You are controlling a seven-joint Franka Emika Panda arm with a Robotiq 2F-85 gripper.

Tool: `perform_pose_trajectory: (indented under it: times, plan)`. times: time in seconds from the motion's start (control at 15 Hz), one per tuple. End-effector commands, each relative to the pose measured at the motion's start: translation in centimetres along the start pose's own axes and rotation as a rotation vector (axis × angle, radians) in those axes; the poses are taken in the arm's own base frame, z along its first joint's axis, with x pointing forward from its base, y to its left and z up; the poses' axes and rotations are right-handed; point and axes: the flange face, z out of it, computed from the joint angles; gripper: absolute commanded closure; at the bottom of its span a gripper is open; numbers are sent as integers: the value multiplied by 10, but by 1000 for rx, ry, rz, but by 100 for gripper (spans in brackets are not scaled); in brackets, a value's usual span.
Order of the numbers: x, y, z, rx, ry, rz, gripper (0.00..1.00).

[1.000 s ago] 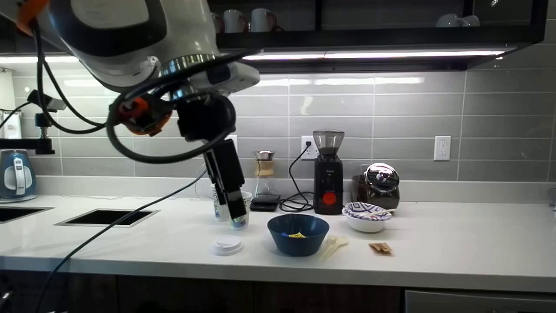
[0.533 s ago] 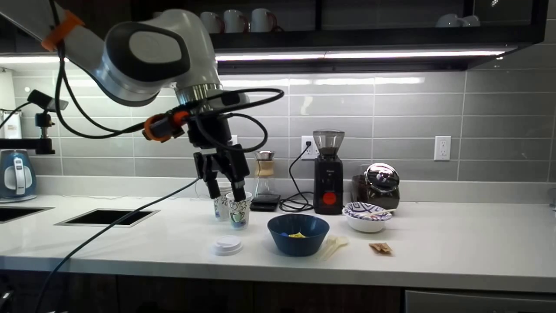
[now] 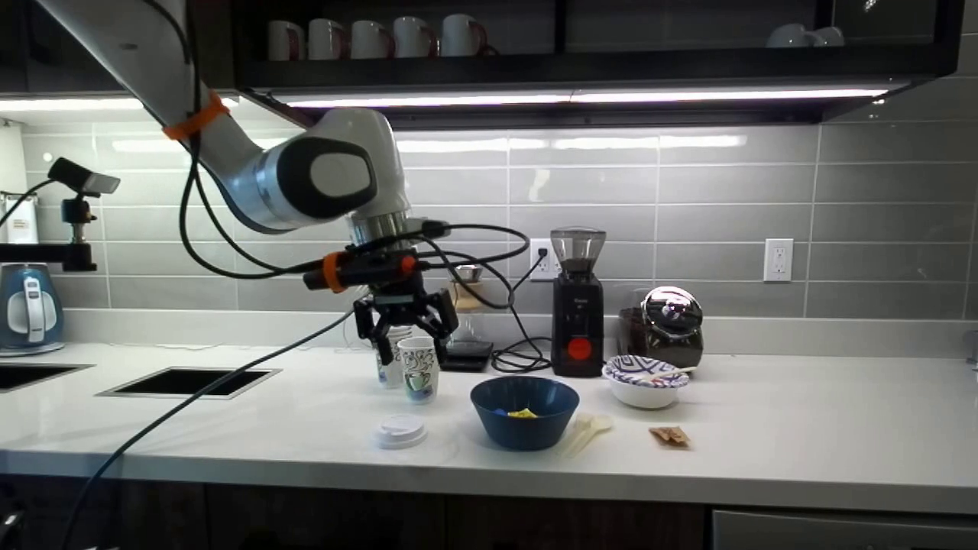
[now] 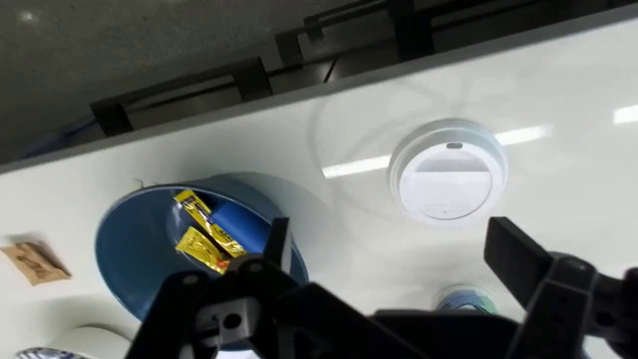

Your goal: Pick up the white lid and put it on single the paper cup

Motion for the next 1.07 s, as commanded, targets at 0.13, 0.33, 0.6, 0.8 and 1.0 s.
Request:
perform_pose_trajectory:
  times: [0.13, 0.33, 0.6, 0.8, 1.0]
  plan:
    - [23, -9, 24, 94, 14, -107, 0]
    - [37, -10, 39, 144, 17, -144, 0]
    - [40, -8, 42, 132, 5, -115, 0]
    - [38, -25, 55, 145, -17, -20, 0]
    - [34, -43, 68, 157, -31, 80, 0]
